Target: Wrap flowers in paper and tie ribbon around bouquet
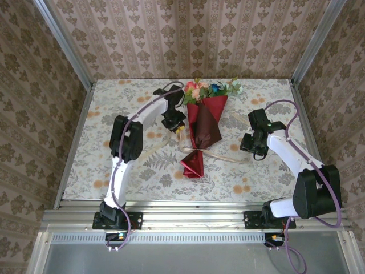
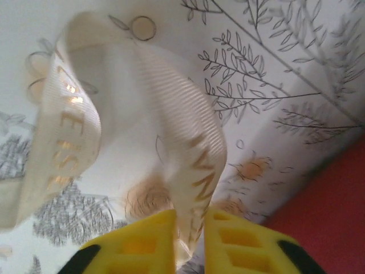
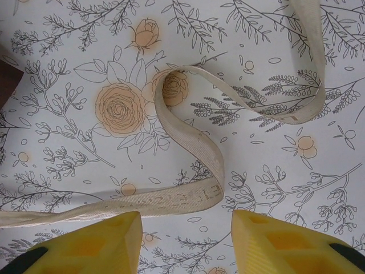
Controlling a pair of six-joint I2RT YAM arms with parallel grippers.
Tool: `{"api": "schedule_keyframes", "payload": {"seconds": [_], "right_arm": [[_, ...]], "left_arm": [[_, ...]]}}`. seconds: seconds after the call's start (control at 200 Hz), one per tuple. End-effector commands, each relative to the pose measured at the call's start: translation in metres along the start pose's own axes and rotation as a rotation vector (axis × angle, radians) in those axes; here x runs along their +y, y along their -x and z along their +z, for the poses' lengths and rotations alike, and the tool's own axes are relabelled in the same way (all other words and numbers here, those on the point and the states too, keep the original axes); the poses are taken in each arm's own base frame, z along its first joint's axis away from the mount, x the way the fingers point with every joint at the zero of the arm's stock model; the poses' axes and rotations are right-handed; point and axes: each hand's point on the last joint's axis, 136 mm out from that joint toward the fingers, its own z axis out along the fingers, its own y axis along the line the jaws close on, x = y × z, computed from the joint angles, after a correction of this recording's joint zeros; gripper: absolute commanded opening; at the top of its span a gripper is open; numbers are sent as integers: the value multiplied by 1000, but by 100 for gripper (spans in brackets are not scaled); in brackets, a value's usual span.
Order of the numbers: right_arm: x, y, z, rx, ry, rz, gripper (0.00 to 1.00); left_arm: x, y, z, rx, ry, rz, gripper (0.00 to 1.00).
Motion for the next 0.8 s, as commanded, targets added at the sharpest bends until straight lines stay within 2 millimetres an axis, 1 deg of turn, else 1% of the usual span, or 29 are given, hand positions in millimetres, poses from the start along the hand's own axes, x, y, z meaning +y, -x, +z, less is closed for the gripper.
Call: {"api": "schedule_keyframes", "payload": {"seconds": [0.0,0.065,0.165,0.22,0.255,0.32,0.455,0.695,0.795], "right_arm": [[-1,-8,1,20,-4,11,46],[0,-7,1,20,-2,10,47],[1,-7,1,19,2,9,47],[1,-8,2,21,2,9,47],[1,-8,2,23,3,9,47],[2,-8,3,27,4,7,47],[4,-7,2,22,6,2,47],[3,-7,-1,14,5,3,47],[2,-6,-3,8,2,2,47]], "left_arm": [[-21,3,-16,7,-93,53,47],[-18,9,-31,-41,-93,49,49],[-9,20,-54,-117,-121,-12,51],[-4,25,-60,-138,-139,-58,53],[-2,27,-61,-133,-145,-82,53],[1,27,-55,-93,-135,-120,53],[-4,27,-46,-60,-106,-128,50],[-12,24,-15,7,-90,-168,48],[-10,21,-7,29,-52,-156,46]]}}
